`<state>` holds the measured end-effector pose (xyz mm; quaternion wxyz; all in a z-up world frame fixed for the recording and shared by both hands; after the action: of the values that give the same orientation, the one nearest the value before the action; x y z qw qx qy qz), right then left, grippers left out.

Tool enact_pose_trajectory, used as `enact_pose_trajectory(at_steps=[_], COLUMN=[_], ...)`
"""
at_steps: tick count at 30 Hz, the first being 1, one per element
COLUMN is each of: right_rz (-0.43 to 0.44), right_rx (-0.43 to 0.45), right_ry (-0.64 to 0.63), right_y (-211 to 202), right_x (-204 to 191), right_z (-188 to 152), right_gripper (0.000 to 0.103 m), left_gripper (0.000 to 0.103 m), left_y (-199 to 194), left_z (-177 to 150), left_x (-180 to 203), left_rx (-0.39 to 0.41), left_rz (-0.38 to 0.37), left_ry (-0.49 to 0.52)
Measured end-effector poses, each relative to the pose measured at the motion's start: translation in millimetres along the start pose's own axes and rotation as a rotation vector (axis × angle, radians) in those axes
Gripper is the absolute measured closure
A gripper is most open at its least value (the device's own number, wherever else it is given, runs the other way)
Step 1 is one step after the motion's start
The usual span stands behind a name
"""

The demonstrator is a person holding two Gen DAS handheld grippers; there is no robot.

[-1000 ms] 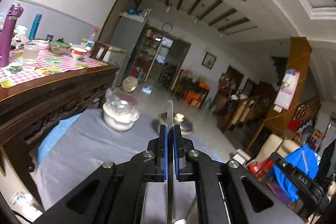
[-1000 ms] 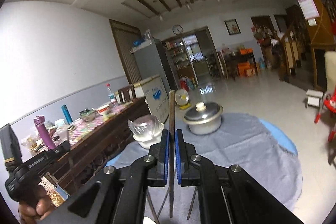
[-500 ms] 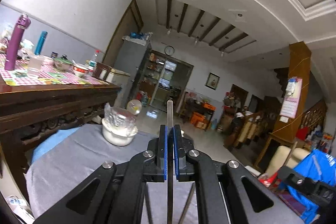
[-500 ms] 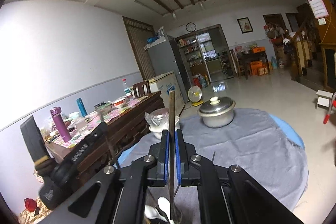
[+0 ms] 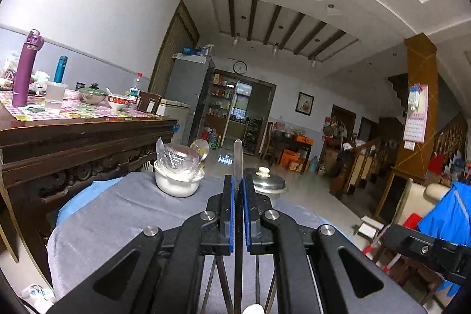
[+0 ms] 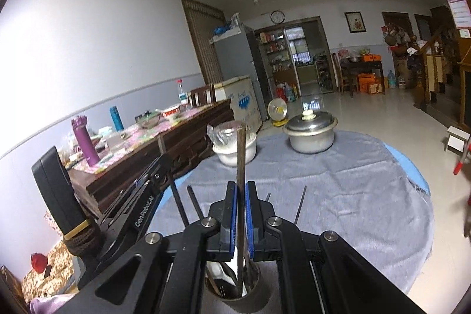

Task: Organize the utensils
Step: 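Lift the chopsticks and lower them into the metal cup with both tools, then open both tools to release the chopsticks into the metal cup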

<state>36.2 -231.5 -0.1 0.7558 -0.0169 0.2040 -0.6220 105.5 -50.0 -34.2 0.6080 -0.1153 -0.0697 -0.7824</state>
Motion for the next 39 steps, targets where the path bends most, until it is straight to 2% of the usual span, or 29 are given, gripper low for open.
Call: enact_pose_trajectory(at_steps=[9,13,15,16,17,18,19,21,23,25,29,31,39], right_rz=[0.053,0.082,0.097,0.101,0.101,0.098,0.091,0.058,0.033,0.007,-0.038,-0.052,-0.084], right_rx=[-0.083,-0.098,-0.092,-0.083,-0.068,-0.043,-0.022,0.018,0.044,0.064,0.075,0.065,0.002], right_ry=[0.021,0.055,0.085,0.103,0.116,0.128,0.137,0.166,0.201,0.235,0.289,0.314,0.409], right_y=[10.0,10.2,7.8,5.4,2.8,-1.3,-5.1,-12.6,-18.0,-22.8,-27.8,-27.4,-17.9], right_x=[0.7,3.3,7.2,10.4,13.4,16.4,19.5,28.8,39.5,50.8,72.7,82.8,113.9], right_z=[-9.7,-10.9,-9.1,-8.3,-7.9,-7.0,-5.6,-2.9,0.0,1.1,0.2,-2.0,-17.6], right_gripper=[0.095,0.093,0.076,0.061,0.048,0.047,0.047,0.047,0.047,0.047,0.047,0.047,0.047], left_gripper=[0.098,0.097,0.093,0.078,0.069,0.057,0.052,0.045,0.044,0.036,0.031,0.027,0.027], left_y=[-12.1,-22.2,-28.1,-31.0,-33.5,-36.9,-39.2,-42.8,-44.2,-43.4,-38.5,-32.8,-7.6], left_z=[-5.4,-4.3,-2.7,-2.0,-0.4,1.7,3.6,9.5,16.3,23.7,31.2,29.9,2.6], left_x=[1.1,4.8,7.1,7.9,7.1,5.4,3.3,-3.5,-13.7,-25.6,-49.7,-60.4,-87.9], left_rx=[-0.076,-0.107,-0.112,-0.119,-0.127,-0.123,-0.115,-0.116,-0.114,-0.115,-0.139,-0.181,-0.378], left_rz=[-0.058,-0.121,-0.138,-0.146,-0.153,-0.148,-0.139,-0.122,-0.100,-0.072,-0.008,0.015,0.129], left_ry=[0.035,0.074,0.099,0.109,0.116,0.120,0.122,0.115,0.092,0.074,0.050,0.042,0.068])
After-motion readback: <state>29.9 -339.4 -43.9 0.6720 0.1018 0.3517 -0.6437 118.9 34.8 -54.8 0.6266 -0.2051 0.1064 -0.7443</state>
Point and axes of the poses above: each gripper's, at about its wrist camera, not at the fingertips, and y roughly the way its jaws point, x to its right, z to its top, the point moved 1 cm from there along y, roughly the way its jaws point, and after that the axes turned 4 degrees about x, right-handed, at the moved point
